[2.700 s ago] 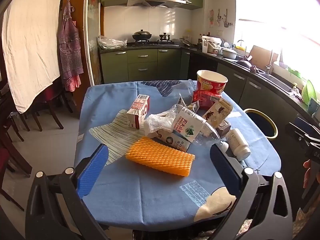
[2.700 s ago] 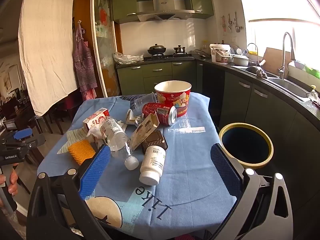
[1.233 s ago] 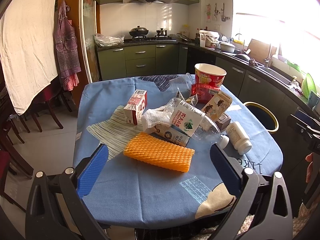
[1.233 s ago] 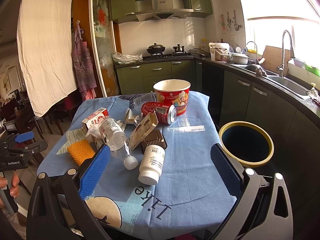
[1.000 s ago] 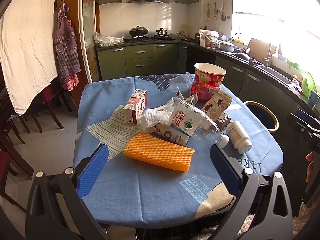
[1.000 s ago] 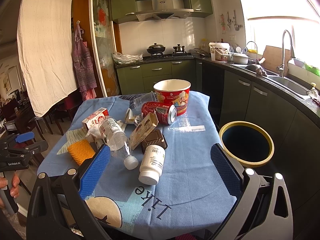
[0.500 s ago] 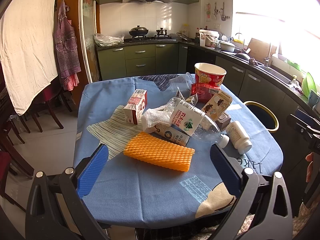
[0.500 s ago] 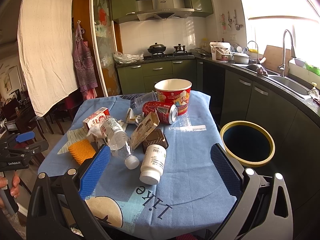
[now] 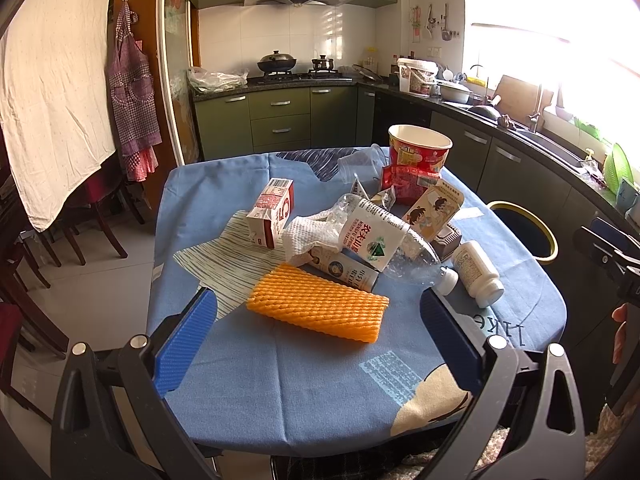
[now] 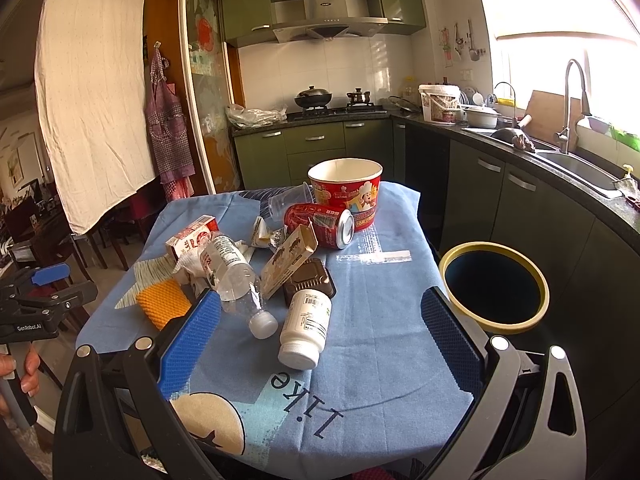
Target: Collect trash
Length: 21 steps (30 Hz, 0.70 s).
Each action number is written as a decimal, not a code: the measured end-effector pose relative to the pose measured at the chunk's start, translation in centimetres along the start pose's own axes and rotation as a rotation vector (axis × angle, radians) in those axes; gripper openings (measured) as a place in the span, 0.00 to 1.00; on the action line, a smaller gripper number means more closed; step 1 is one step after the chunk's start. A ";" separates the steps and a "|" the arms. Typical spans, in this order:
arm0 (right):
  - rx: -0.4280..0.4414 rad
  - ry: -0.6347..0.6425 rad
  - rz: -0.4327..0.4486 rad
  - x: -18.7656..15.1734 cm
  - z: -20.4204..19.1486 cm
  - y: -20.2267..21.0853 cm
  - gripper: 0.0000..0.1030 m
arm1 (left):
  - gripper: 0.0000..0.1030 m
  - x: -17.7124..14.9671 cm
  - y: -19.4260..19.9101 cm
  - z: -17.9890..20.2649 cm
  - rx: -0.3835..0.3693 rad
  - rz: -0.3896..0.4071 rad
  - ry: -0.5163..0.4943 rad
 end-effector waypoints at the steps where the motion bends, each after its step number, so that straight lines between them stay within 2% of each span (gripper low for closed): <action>1: 0.001 -0.001 0.000 0.0 0.0 0.0 0.96 | 0.94 0.0 0.0 0.0 0.000 0.000 0.000; 21: 0.001 -0.008 -0.027 -0.1 0.7 -0.7 0.96 | 0.94 -0.6 -0.9 -0.1 0.001 -0.038 -0.012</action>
Point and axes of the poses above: each gripper's, at about its wrist camera, not at the fingertips, and y roughly against the way its jaws point, z to its right, x to its top, the point moved 6 cm from there along -y, roughly the way its jaws point, and after that the axes turned 9 degrees about -z, right-handed, at the moved point
